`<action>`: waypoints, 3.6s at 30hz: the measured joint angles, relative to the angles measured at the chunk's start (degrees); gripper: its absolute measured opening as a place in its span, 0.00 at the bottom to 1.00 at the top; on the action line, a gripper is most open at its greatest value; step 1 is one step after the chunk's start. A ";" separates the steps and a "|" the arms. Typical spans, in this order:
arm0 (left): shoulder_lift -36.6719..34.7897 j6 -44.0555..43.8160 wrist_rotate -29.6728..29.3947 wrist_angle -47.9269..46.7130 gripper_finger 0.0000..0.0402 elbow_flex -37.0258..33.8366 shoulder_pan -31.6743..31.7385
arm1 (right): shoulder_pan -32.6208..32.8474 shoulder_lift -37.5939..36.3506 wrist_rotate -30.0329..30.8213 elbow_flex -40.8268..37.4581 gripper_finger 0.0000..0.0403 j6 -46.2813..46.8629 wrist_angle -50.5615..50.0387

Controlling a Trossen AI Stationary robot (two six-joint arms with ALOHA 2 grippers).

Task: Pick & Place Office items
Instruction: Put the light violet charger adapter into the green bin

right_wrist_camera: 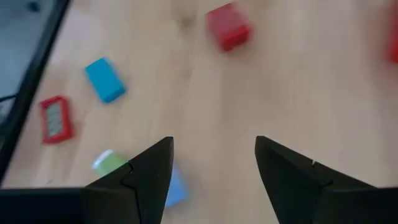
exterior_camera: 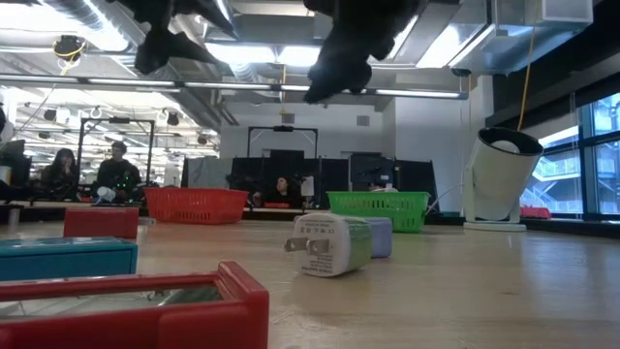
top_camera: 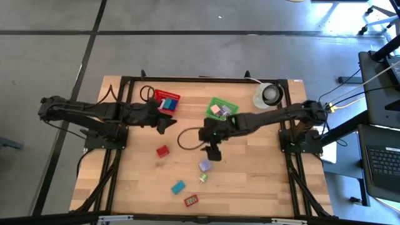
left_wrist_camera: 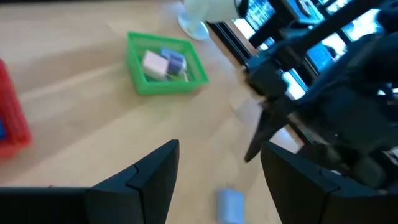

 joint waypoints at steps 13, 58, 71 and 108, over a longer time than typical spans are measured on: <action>0.02 -2.66 -10.09 1.68 0.56 0.00 -8.20 | 5.93 0.06 0.34 -13.97 0.57 -13.65 17.86; 0.02 -2.44 -14.46 2.09 0.56 0.00 -11.79 | 6.47 13.63 -1.68 -13.83 0.52 -10.45 21.10; 0.04 -2.44 -18.46 1.97 0.56 0.00 -11.71 | -2.62 -3.80 12.82 -14.03 0.52 -3.75 0.98; 0.04 1.06 -33.36 2.09 0.56 -0.02 -11.70 | -28.20 0.61 16.75 -13.94 0.55 8.91 0.18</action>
